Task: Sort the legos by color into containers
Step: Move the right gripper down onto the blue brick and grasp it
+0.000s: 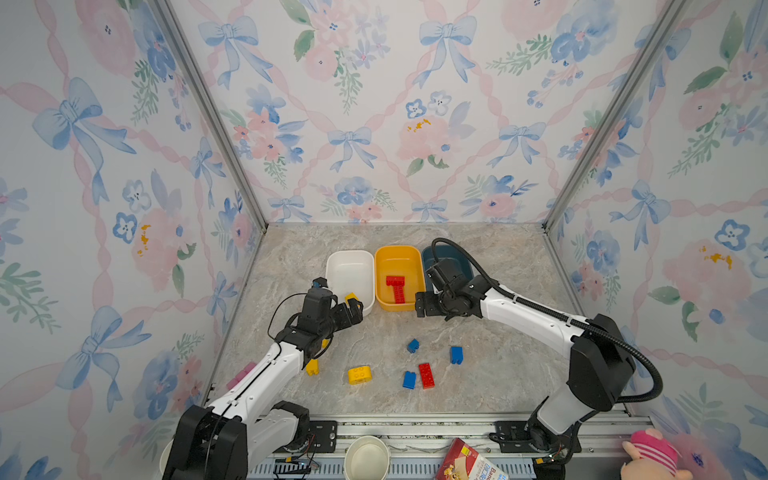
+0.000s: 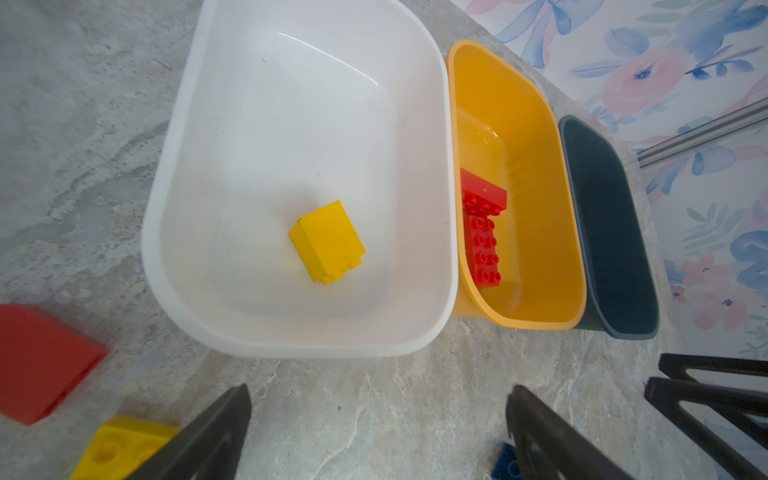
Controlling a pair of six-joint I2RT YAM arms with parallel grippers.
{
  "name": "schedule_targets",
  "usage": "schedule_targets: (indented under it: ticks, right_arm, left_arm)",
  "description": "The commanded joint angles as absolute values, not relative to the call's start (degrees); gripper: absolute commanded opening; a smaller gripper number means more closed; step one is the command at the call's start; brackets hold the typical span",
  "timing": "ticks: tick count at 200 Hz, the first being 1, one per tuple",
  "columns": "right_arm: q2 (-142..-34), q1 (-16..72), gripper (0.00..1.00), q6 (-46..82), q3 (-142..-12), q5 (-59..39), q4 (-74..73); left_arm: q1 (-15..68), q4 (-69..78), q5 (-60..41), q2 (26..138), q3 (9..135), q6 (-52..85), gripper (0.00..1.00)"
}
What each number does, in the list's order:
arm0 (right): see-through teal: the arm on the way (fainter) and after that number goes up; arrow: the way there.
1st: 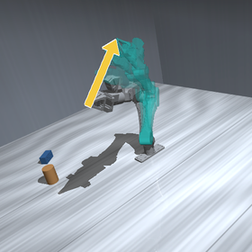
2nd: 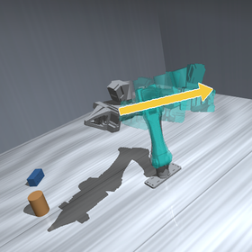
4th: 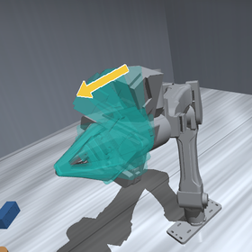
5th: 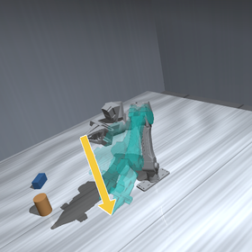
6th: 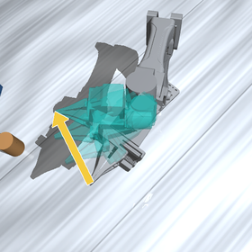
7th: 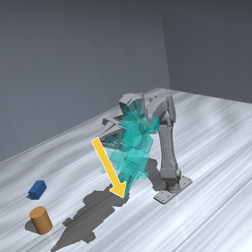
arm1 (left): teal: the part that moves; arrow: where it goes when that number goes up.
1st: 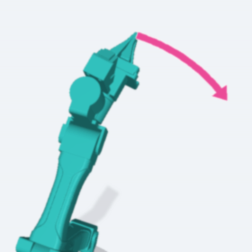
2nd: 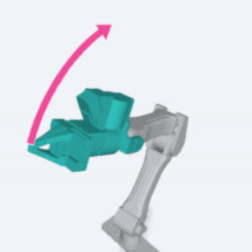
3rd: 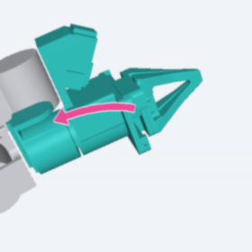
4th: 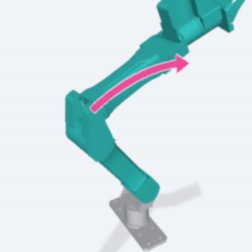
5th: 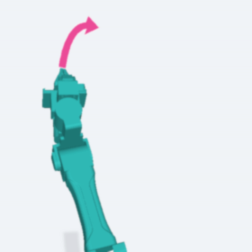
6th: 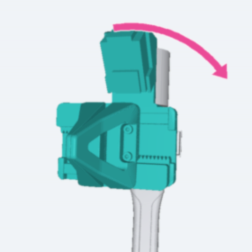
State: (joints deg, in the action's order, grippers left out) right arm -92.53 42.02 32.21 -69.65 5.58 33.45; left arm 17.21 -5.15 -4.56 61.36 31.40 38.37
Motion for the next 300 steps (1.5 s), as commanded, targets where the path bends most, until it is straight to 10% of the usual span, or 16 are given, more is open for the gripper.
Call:
schedule_targets:
  ticks: [1, 300]
  right_arm:
    - [-88.87, 42.88, 0.94, 34.51, -66.56, 7.76, 36.44]
    - [-91.02, 47.7, 0.41, 47.01, -51.15, 11.5, 38.72]
  left_arm:
    - [16.8, -4.06, -4.7, 61.82, 31.54, 37.53, 0.98]
    - [16.87, -4.03, -5.36, 64.76, 33.44, 36.98, 0.98]
